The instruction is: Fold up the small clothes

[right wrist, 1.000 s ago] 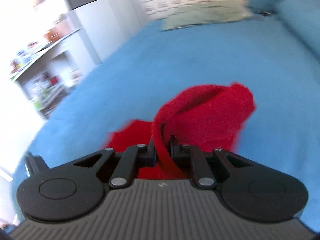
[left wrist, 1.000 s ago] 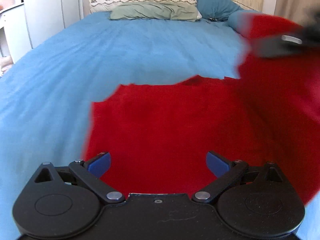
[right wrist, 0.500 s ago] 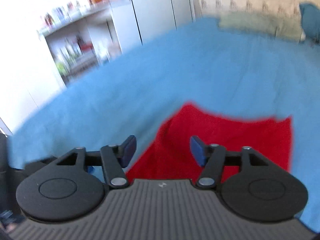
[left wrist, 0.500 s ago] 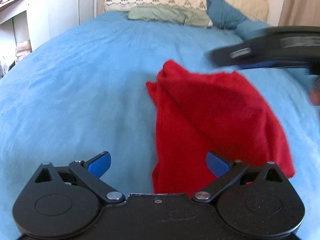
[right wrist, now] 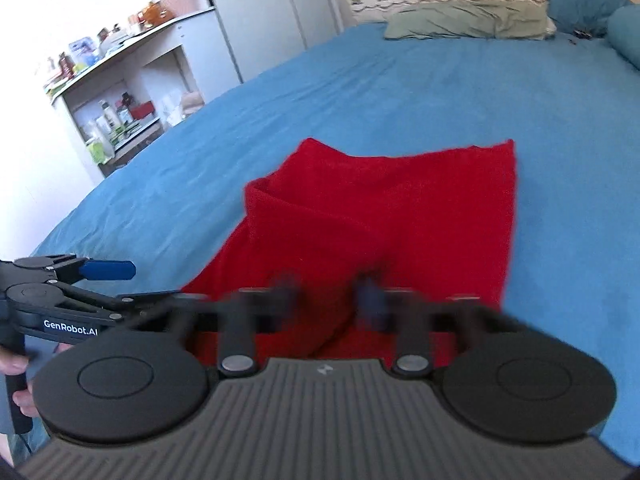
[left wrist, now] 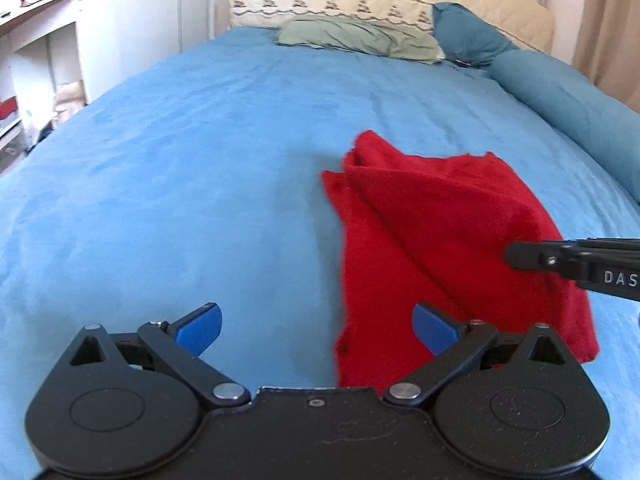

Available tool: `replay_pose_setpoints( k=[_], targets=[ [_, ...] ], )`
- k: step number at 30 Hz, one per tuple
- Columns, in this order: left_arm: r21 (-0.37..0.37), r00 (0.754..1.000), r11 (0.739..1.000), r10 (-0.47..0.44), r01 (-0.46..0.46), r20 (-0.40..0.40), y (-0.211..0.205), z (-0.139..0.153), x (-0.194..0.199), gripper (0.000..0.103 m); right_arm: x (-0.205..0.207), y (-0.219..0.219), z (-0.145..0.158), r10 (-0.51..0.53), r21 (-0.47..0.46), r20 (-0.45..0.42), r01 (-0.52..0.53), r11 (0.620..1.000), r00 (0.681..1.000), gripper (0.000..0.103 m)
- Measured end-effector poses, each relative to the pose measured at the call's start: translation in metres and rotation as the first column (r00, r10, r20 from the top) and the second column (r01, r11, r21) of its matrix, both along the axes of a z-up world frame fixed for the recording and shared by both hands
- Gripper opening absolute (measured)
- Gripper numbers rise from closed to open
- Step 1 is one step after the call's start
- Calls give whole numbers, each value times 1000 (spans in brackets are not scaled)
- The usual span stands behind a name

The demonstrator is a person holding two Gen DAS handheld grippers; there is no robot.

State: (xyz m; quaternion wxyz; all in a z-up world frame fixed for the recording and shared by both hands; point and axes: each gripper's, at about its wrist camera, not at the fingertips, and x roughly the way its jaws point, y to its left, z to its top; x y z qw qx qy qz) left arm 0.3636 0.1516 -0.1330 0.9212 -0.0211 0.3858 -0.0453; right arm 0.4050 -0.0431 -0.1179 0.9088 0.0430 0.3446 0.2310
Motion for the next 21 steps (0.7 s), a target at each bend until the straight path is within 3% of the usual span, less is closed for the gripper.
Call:
replay_pose_setpoints(
  k=[3, 6, 7, 10, 11, 14, 17, 21],
  targets=[
    [3, 998, 999, 49, -49, 27, 14, 4, 1, 103, -18, 30, 11, 130, -43, 94, -126, 991, 987, 22],
    [-8, 996, 997, 83, -83, 33, 28, 7, -2, 103, -30, 61, 0, 271, -105, 52, -264, 959, 961, 24],
    [-16, 995, 996, 94, -93, 30, 32, 7, -3, 103, -33, 71, -7, 303, -129, 35, -297, 946, 952, 28],
    [-52, 993, 992, 116, -115, 16, 40, 8, -6, 103, -49, 87, -19, 318, -193, 50, -303, 933, 947, 61],
    [-69, 993, 991, 117, -116, 12, 42, 9, -8, 103, -56, 86, -18, 318, -189, 72, -300, 935, 946, 66],
    [-111, 995, 989, 102, -98, 24, 38, 16, -15, 103, -80, 66, -8, 269, -168, 129, -246, 954, 954, 68],
    [-134, 998, 990, 38, -32, 49, 22, 25, -20, 103, -103, 28, -3, 110, -232, 218, -58, 971, 970, 74],
    [-121, 995, 990, -59, 68, 77, -13, 29, -22, 103, -110, -14, -19, -62, -285, 193, 116, 951, 979, 74]
  ],
)
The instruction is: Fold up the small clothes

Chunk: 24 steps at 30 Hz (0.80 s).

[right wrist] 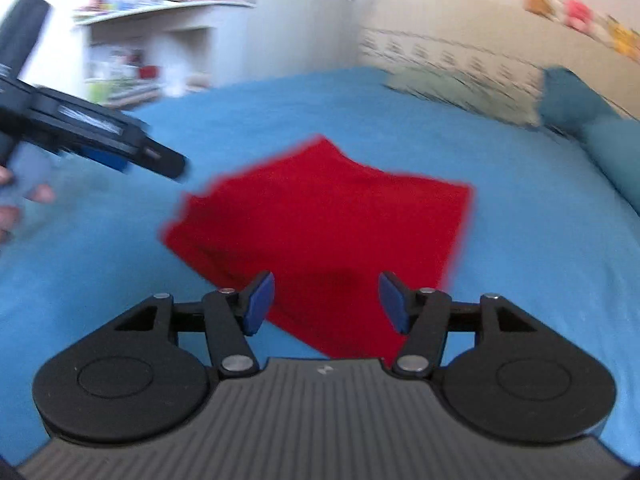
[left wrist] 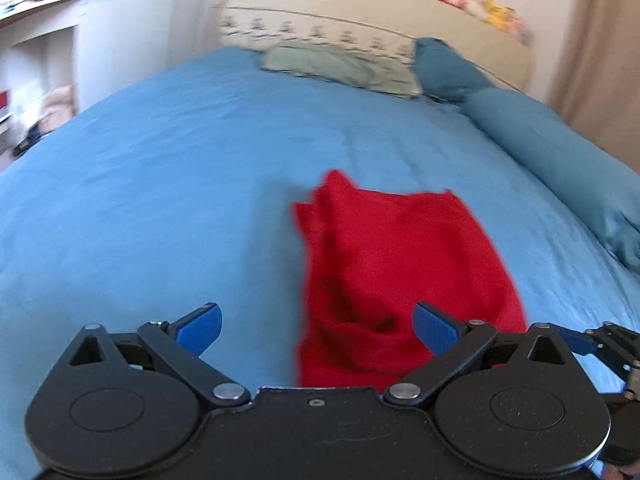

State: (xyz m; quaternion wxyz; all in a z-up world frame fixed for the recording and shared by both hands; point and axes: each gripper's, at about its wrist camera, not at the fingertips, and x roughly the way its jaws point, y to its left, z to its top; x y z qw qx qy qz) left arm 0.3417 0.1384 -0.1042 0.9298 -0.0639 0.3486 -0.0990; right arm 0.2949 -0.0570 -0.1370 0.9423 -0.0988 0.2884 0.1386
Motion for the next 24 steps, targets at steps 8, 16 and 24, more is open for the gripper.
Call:
replay_pose_setpoints(
  k=[8, 16, 24],
  targets=[
    [31, 998, 998, -46, 47, -43, -31, -20, 12, 84, 8, -21, -27, -100, 17, -70, 102, 995, 992, 72],
    [-12, 970, 986, 163, -168, -178, 14, -54, 28, 78, 16, -59, -26, -268, 106, -94, 277, 955, 959, 67],
    [101, 985, 990, 116, -103, -131, 3, -59, 7, 77, 10, -65, -29, -227, 83, -105, 236, 968, 968, 68]
  ],
)
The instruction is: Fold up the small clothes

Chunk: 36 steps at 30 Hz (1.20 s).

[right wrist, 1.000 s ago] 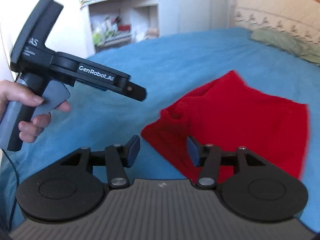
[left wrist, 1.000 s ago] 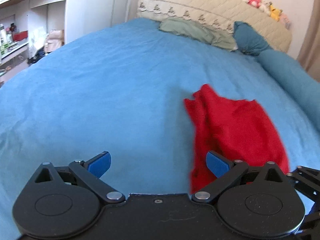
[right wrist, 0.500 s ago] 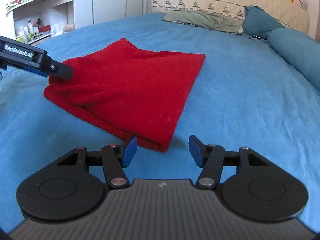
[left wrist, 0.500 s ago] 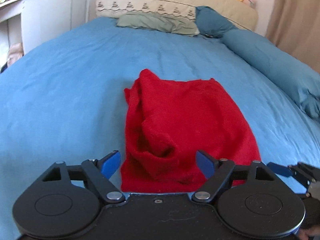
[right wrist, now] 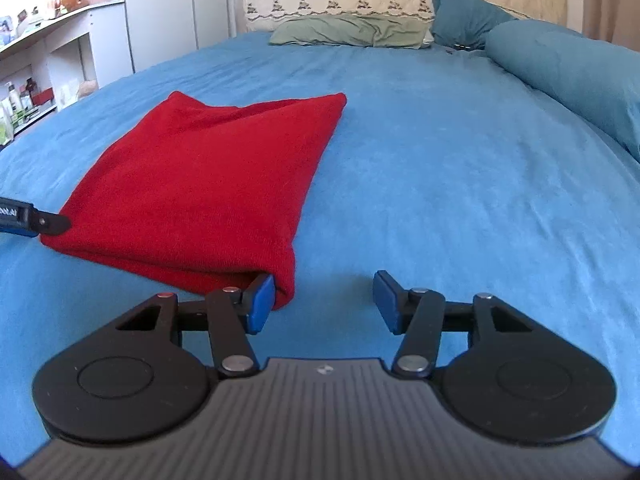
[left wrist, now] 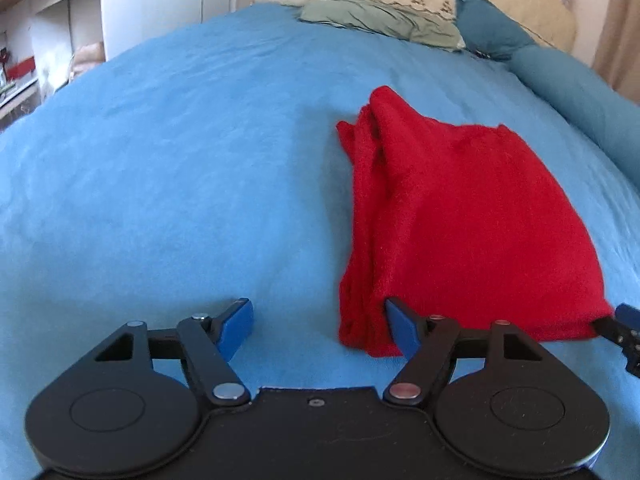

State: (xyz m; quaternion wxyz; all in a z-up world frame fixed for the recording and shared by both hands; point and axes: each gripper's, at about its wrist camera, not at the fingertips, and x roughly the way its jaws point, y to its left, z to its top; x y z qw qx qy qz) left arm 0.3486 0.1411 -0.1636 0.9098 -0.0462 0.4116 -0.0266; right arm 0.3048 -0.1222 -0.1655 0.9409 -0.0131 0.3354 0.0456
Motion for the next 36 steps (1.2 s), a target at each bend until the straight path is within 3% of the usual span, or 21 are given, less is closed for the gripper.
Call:
replay_pose_setpoints(
  k=[4, 7, 8, 10, 14, 18, 20, 23, 25, 27, 28, 29, 30, 32, 34, 36],
  targets=[
    [-8, 1000, 1000, 1, -1, -3, 4, 17, -1, 79, -4, -3, 16, 47, 6, -18, -47, 999, 999, 76],
    [6, 999, 1000, -9, 9, 50, 4, 40, -3, 102, -7, -12, 37, 84, 27, 1, -84, 996, 996, 100],
    [-6, 997, 1000, -22, 23, 70, 5, 47, -1, 103, -3, -15, 45, 94, 53, 3, -94, 994, 996, 103],
    [-62, 995, 996, -58, 63, 80, 7, 58, 13, 103, 13, -23, 62, 103, 124, -4, -101, 987, 995, 103],
    [-145, 995, 984, -103, 103, 8, 8, 55, 62, 102, 65, -31, 79, 113, 273, -106, -80, 959, 988, 103],
    [-143, 987, 978, -158, 151, -41, 0, 33, 102, 94, 117, -33, 63, 110, 363, -232, -19, 932, 967, 103],
    [-158, 980, 973, -184, 170, -81, -4, 21, 117, 81, 136, -35, 51, 93, 395, -276, 25, 918, 957, 103],
    [-169, 973, 968, -206, 188, -99, -9, 6, 122, 81, 151, -34, 29, 101, 447, -323, 57, 893, 941, 103],
    [-198, 975, 964, -200, 179, -95, -9, -1, 124, 82, 156, -28, 20, 122, 452, -338, 47, 891, 933, 94],
    [-237, 980, 959, -179, 154, -85, -9, -5, 124, 79, 156, -17, 16, 138, 447, -333, 27, 894, 933, 91],
    [-240, 980, 958, -183, 160, -80, -11, -6, 123, 69, 156, -12, 15, 135, 438, -331, 26, 899, 934, 89],
    [-243, 977, 954, -198, 174, -76, -14, -5, 123, 53, 157, -7, 15, 137, 434, -329, 21, 901, 934, 83],
    [-255, 974, 948, -214, 189, -77, -18, -3, 122, 45, 157, -5, 15, 138, 426, -327, 15, 905, 935, 78],
    [-229, 976, 956, -205, 182, -79, -24, 2, 122, 35, 159, 1, 20, 126, 384, -312, 4, 923, 942, 58],
    [-215, 977, 960, -199, 179, -74, -27, 9, 122, 28, 153, 2, 27, 111, 375, -289, 5, 927, 951, 47],
    [-196, 978, 963, -200, 185, -59, -31, 19, 116, 26, 146, 1, 38, 98, 372, -265, 8, 928, 959, 42]
  ],
)
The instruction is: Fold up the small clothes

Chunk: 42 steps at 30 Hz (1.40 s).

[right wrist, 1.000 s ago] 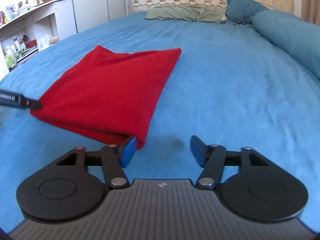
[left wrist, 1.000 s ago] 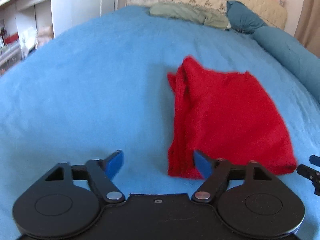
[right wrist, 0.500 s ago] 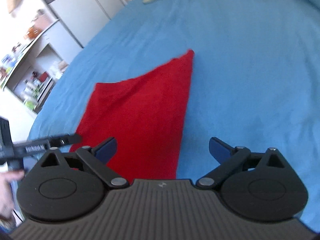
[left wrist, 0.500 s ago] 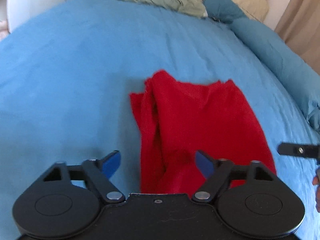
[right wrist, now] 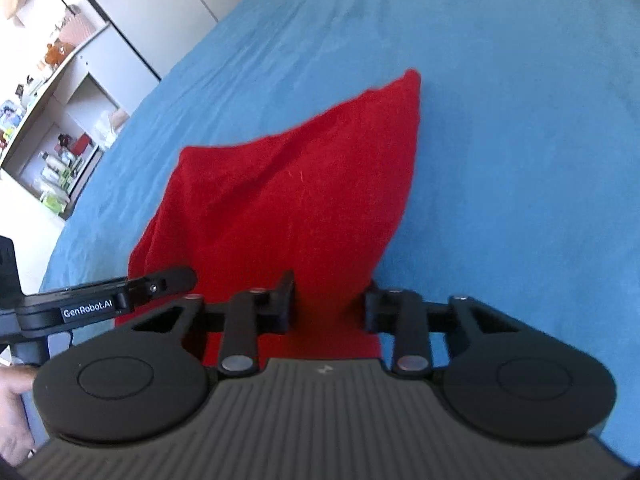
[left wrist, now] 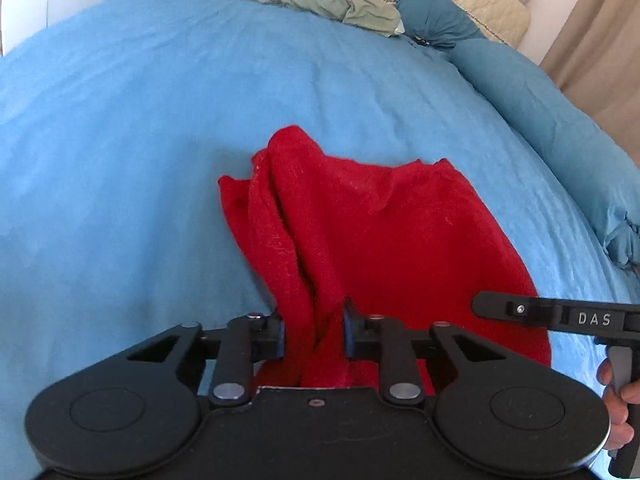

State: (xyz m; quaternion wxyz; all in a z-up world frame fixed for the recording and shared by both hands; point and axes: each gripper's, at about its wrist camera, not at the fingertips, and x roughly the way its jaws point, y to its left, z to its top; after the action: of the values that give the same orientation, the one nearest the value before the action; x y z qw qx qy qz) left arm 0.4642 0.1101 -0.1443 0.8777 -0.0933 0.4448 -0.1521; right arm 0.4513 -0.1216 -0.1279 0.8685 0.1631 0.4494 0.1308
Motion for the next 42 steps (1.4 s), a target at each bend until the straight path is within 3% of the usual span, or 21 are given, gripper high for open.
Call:
replay_pose_setpoints(
  k=[6, 10, 15, 19, 25, 27, 29, 30, 32, 37, 42],
  targets=[
    [5, 999, 999, -37, 37, 13, -15, 33, -34, 24, -35, -8, 39, 16, -26, 83, -14, 1000, 996, 41],
    [-31, 998, 998, -51, 52, 45, -27, 58, -78, 24, -83, -32, 66, 15, -24, 111, -13, 1000, 994, 41],
    [-9, 986, 993, -118, 120, 116, -65, 79, -144, 24, -157, -63, 87, -1, -52, 162, 9, 999, 987, 41],
    [15, 981, 990, -143, 143, 131, -96, 69, -188, 24, -204, -82, 72, 1, -89, 180, 15, 996, 984, 41],
    [88, 989, 992, -101, 92, 108, -127, 14, -210, 27, -238, -118, 11, -62, -65, 128, 71, 995, 990, 43],
    [103, 989, 992, -85, 73, 121, -127, 6, -210, 34, -242, -126, -2, -75, -40, 128, 81, 996, 989, 49],
    [136, 989, 990, -66, 48, 130, -126, 6, -213, 50, -244, -127, -3, -96, -62, 130, 105, 993, 987, 75],
    [153, 989, 988, -49, 27, 143, -125, 9, -215, 55, -247, -127, 0, -109, -72, 140, 120, 990, 984, 82],
    [177, 983, 984, -27, -5, 179, -118, 14, -224, 77, -258, -130, 7, -121, -81, 170, 136, 987, 978, 103],
    [185, 984, 981, 24, -56, 174, -95, 7, -244, 78, -275, -137, -2, -126, -150, 151, 149, 977, 980, 103],
    [180, 992, 982, 46, -66, 116, -94, -20, -240, 80, -277, -149, -24, -162, -120, 130, 178, 977, 978, 103]
  ],
)
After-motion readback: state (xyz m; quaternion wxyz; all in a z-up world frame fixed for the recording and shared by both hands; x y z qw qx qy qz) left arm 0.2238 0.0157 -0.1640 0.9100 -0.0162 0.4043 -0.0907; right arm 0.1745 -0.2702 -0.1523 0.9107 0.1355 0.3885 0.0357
